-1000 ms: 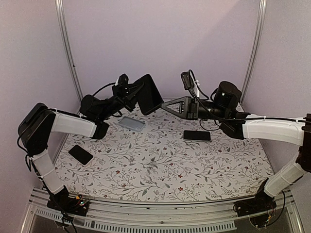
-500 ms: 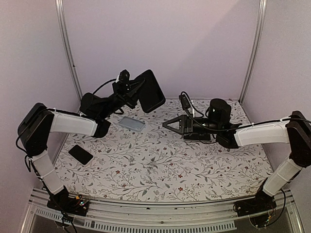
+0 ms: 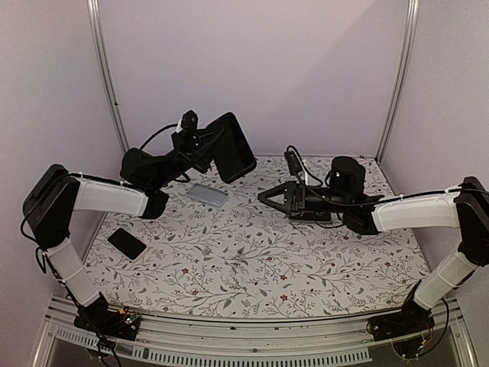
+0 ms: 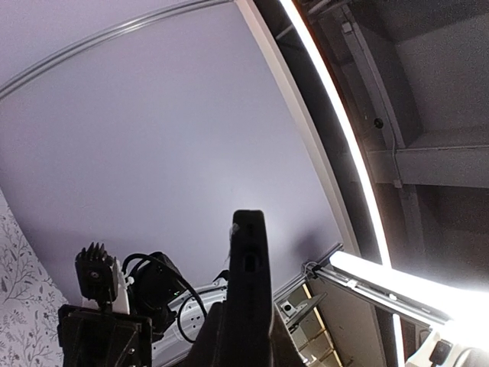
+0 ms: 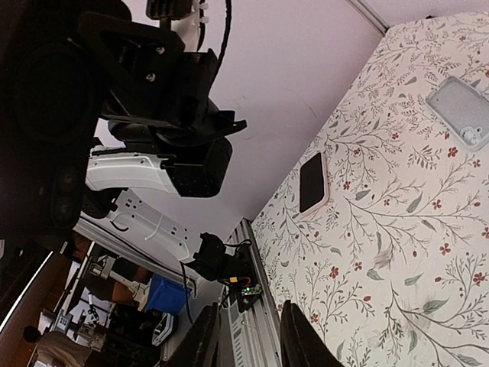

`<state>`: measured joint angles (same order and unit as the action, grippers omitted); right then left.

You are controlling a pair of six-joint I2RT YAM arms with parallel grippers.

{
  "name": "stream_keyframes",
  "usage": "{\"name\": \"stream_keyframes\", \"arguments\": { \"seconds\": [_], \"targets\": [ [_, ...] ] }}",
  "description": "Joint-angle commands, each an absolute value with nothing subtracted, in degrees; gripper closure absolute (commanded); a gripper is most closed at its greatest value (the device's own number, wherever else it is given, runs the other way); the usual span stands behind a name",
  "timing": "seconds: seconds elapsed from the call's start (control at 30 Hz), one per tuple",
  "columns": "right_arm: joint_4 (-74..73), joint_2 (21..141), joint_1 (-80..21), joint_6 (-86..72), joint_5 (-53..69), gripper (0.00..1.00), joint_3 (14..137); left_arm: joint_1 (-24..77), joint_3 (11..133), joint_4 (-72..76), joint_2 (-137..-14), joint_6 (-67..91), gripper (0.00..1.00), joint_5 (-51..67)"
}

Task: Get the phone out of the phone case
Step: Remove the bottom right corner of the phone case from the phone.

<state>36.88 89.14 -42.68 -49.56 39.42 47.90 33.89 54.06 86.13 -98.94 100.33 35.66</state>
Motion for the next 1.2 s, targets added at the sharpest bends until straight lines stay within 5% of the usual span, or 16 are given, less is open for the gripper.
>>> {"name": "stream_keyframes", "arguments": {
  "seconds": [0.0, 0.27, 1.17],
  "targets": [
    [37.58, 83.99, -42.98, -47.43, 37.13, 0.62, 50.16, 33.05, 52.79, 89.64, -96.73, 97.52, 1.00, 35.47],
    [35.20, 79.46, -45.85, -43.00, 32.85, 0.43, 51.87, 32.89, 52.12, 89.07, -97.75, 97.32, 1.00, 35.02],
    [27.44, 81.46, -48.76, -40.74, 28.31, 0.47, 56.63, 33.23, 53.13, 87.52, -97.81, 96.72, 1.00, 35.55]
  ]
}}
